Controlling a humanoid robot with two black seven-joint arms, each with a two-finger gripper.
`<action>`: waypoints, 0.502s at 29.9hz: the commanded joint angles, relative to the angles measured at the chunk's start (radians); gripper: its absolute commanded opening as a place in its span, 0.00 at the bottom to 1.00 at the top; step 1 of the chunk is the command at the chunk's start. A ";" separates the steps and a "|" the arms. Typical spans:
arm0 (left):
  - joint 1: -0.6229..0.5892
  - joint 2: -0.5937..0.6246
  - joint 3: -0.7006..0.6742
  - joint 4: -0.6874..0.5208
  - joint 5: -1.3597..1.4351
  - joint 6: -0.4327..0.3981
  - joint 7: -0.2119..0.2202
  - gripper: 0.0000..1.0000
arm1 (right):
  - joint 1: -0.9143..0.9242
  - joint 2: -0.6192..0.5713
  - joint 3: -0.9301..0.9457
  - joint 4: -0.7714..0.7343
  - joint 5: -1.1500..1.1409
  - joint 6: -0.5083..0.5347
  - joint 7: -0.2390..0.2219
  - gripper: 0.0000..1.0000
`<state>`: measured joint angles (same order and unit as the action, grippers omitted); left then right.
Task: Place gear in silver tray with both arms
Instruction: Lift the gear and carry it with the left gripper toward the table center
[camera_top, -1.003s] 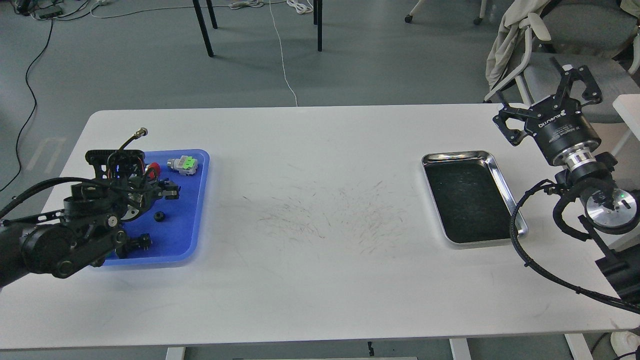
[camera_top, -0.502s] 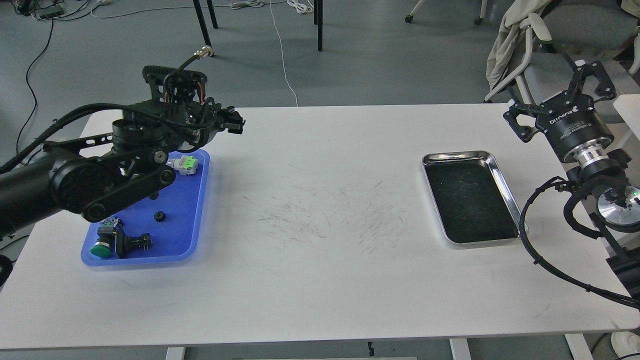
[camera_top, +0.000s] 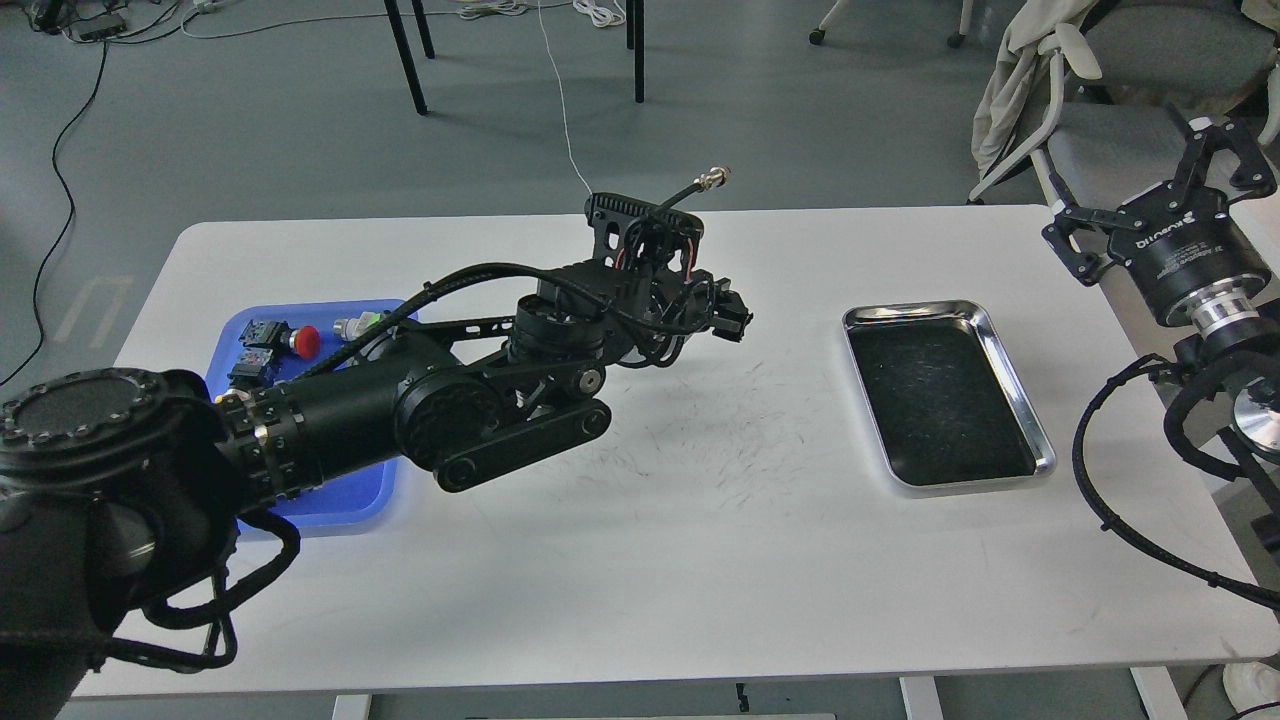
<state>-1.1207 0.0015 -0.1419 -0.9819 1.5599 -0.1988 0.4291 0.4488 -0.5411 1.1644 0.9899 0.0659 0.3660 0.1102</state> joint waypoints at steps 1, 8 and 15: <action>0.025 -0.001 0.065 0.003 0.006 0.080 -0.003 0.07 | -0.012 -0.003 0.000 0.004 0.000 0.005 0.000 0.99; 0.124 -0.001 0.114 0.002 0.012 0.229 -0.015 0.07 | -0.016 -0.005 0.008 0.004 0.000 0.005 0.002 0.99; 0.193 -0.001 0.168 -0.024 0.094 0.271 -0.148 0.07 | -0.030 -0.005 0.020 0.006 0.000 0.007 0.002 0.99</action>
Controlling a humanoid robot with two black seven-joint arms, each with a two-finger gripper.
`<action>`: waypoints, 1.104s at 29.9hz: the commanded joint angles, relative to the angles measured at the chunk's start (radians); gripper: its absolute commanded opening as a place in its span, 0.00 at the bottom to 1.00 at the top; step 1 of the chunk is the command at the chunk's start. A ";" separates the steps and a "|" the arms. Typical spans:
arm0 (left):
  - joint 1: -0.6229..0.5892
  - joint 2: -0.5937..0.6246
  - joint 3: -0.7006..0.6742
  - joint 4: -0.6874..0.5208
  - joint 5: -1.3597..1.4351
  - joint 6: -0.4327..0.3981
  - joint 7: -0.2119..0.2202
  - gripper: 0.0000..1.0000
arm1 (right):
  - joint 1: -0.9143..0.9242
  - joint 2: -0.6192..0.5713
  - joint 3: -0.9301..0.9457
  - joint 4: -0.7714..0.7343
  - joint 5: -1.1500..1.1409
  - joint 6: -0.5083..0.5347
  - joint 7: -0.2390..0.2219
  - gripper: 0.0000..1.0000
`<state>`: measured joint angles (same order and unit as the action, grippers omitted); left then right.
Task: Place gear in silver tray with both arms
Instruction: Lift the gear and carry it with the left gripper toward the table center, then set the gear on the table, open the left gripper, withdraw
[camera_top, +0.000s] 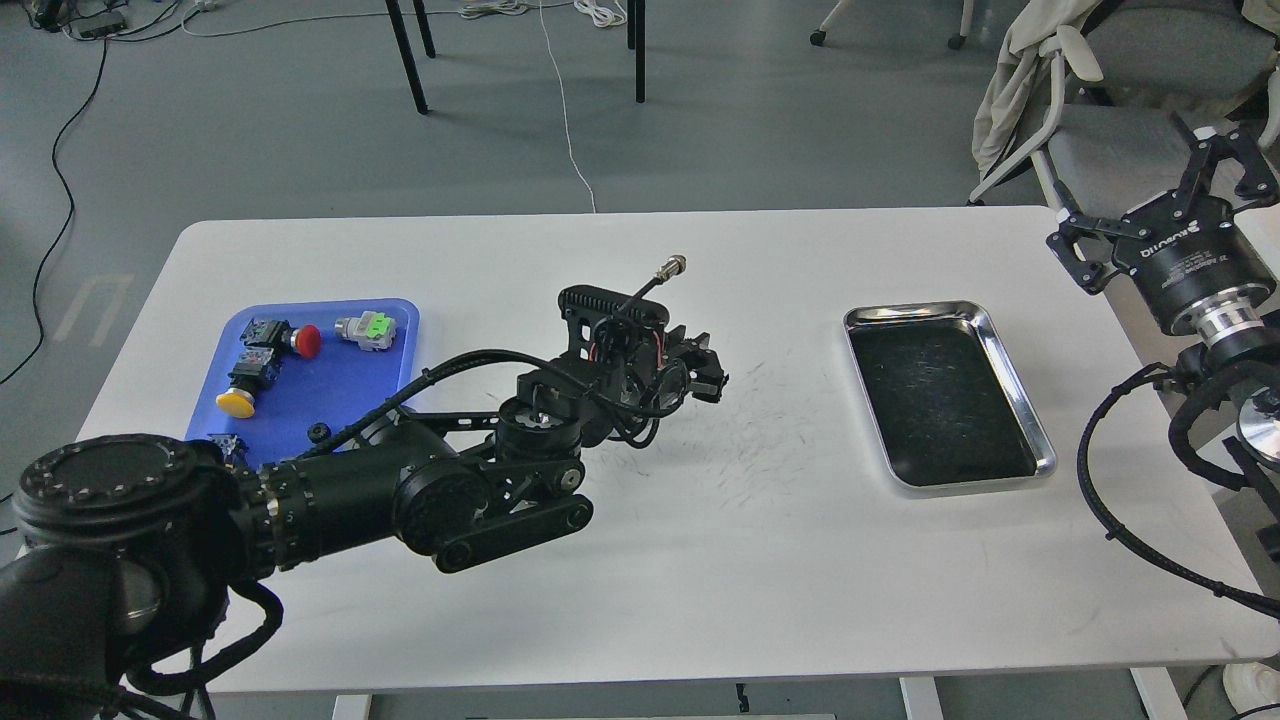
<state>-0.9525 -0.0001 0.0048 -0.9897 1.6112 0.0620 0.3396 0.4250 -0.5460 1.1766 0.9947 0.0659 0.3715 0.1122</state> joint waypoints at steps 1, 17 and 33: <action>0.037 0.000 0.021 -0.024 0.052 0.012 -0.068 0.07 | -0.006 0.000 0.009 0.001 0.002 0.001 0.000 0.99; 0.089 0.000 0.043 -0.027 0.081 0.010 -0.186 0.11 | -0.042 -0.003 0.049 0.002 0.002 0.013 0.004 0.99; 0.115 0.000 0.044 -0.021 0.082 0.010 -0.194 0.34 | -0.042 -0.003 0.051 0.007 0.002 0.013 0.006 0.99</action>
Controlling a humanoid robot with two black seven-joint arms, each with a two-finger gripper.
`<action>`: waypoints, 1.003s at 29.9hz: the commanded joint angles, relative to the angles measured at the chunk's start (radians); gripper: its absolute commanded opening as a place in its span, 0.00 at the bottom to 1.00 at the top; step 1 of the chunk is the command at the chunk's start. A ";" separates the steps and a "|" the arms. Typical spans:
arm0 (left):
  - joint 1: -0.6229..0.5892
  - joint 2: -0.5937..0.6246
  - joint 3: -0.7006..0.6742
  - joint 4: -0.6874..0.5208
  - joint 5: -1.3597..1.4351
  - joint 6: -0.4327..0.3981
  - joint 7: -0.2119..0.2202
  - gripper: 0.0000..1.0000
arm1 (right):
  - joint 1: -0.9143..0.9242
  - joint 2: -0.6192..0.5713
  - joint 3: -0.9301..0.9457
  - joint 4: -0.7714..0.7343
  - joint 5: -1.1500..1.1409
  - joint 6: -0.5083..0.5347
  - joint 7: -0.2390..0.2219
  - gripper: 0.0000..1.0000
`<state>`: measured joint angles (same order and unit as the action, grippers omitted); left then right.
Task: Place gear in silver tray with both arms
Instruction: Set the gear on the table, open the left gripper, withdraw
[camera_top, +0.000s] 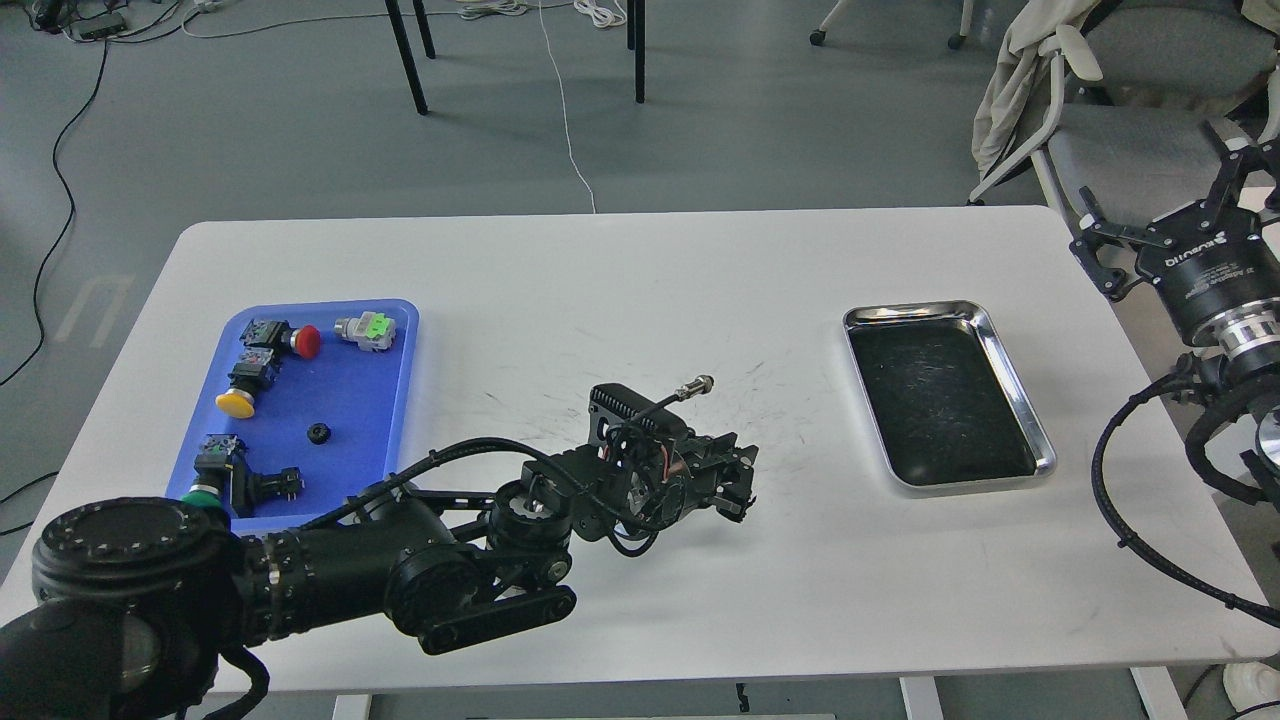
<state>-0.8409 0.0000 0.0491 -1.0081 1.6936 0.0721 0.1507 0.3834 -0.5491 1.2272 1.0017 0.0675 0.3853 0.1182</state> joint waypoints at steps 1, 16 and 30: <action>0.005 0.000 -0.002 -0.006 0.000 0.000 -0.005 0.37 | 0.000 0.001 0.000 0.000 0.000 0.000 0.000 0.99; -0.012 0.000 -0.037 -0.010 -0.052 0.066 0.009 0.98 | 0.000 0.008 0.000 0.000 0.000 0.001 -0.002 0.99; -0.032 0.000 -0.655 -0.102 -0.137 0.167 0.032 0.98 | 0.018 -0.017 -0.021 -0.009 -0.006 0.004 -0.006 0.99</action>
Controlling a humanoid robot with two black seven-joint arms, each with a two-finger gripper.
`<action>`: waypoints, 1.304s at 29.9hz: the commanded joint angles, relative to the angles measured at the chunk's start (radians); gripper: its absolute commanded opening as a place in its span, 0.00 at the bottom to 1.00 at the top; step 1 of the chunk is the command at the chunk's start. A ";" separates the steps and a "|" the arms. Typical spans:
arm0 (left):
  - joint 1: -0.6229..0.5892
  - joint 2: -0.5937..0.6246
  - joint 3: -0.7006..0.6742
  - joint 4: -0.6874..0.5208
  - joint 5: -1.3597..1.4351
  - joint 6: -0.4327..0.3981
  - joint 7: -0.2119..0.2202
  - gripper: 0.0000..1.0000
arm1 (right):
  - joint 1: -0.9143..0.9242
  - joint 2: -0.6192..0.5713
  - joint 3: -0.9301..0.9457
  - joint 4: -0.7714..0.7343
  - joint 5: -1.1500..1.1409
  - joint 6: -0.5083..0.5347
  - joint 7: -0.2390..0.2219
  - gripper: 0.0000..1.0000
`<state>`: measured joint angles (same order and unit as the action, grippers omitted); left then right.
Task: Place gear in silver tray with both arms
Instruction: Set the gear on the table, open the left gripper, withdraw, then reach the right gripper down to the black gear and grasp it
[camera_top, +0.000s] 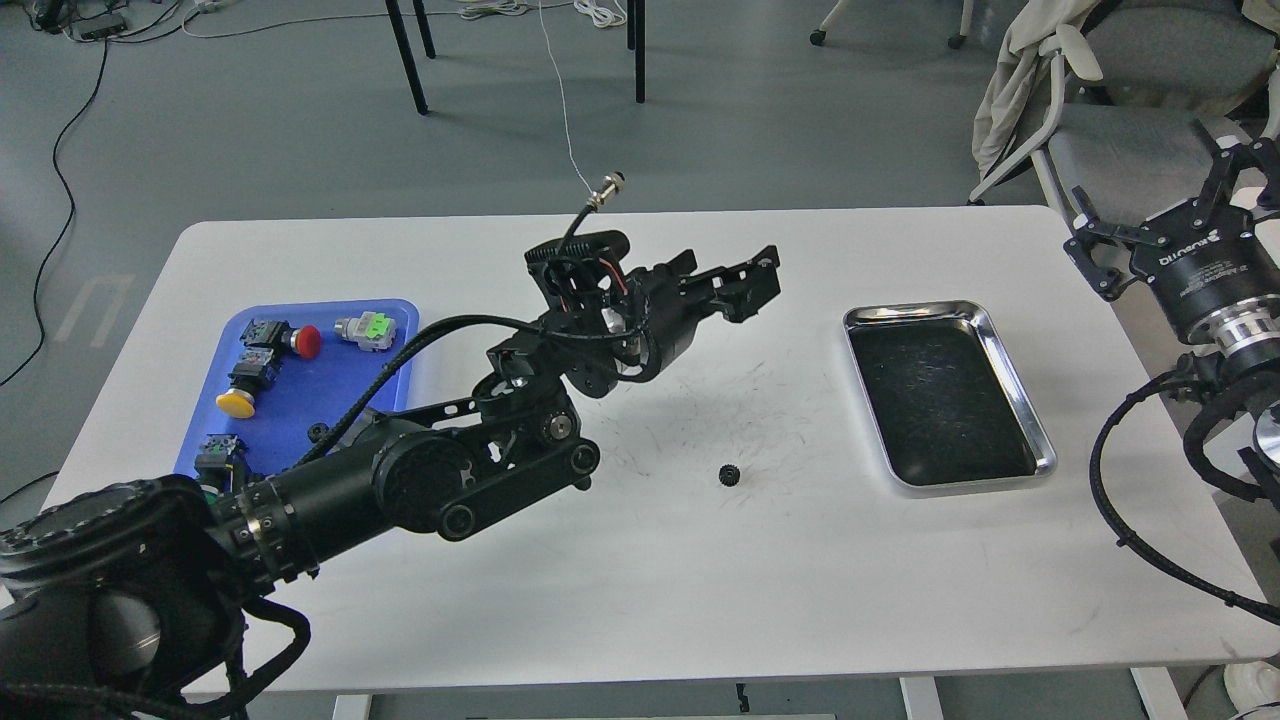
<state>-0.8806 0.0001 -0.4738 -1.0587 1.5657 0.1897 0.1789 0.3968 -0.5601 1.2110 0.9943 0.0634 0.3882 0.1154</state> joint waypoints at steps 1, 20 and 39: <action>0.011 0.003 -0.167 -0.072 -0.028 0.065 0.004 0.98 | 0.010 -0.006 -0.005 -0.002 -0.002 0.001 -0.006 0.99; 0.170 0.413 -0.442 -0.075 -0.995 0.057 -0.213 0.98 | 0.474 -0.112 -0.433 0.049 -0.339 -0.009 -0.055 0.99; 0.324 0.403 -0.603 0.143 -1.092 -0.256 -0.360 0.98 | 1.085 0.101 -1.379 0.182 -0.904 0.014 -0.187 0.99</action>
<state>-0.5576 0.3988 -1.0786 -0.9179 0.4742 -0.0677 -0.1653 1.4197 -0.5229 -0.0417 1.1700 -0.8098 0.3896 -0.0685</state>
